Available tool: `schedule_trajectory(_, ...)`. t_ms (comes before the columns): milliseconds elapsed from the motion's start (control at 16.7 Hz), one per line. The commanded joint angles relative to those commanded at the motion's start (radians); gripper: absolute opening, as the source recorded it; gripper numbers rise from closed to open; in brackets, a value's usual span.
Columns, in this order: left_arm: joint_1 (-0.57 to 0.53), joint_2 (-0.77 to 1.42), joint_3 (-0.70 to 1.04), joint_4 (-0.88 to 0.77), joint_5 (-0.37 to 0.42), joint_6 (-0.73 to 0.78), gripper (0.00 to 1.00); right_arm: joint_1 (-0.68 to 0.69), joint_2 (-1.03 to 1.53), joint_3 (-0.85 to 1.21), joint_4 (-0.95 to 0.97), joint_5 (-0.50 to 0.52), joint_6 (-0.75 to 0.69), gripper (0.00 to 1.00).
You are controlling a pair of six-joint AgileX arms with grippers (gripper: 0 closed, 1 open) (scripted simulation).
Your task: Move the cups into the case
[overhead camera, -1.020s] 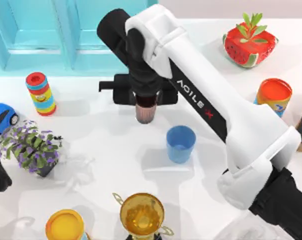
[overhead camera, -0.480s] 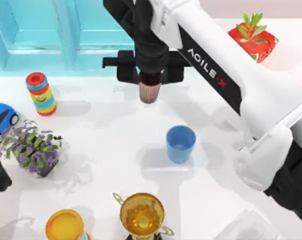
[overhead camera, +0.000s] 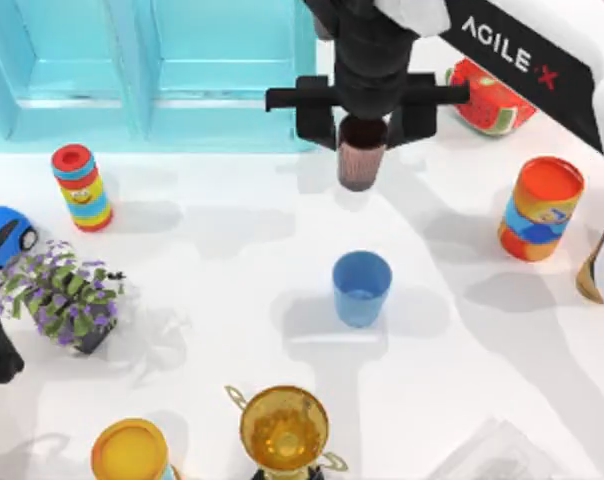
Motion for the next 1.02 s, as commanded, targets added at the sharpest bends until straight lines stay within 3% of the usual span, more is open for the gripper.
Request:
schedule_trajectory(300,0.0,0.0,0.0,0.0,0.0,0.0,1.0,-0.035,-0.184,-0.255,0.094,-0.014,-0.036,0.0)
schedule_trajectory(780,0.0,0.0,0.0,0.0,0.0,0.0,1.0,-0.045,-0.216,-0.293,0.106,-0.011,-0.051,0.0)
schedule_trajectory(1020,0.0,0.0,0.0,0.0,0.0,0.0,1.0,-0.193,-0.344,-0.417,0.12,0.014,-0.2,0.0)
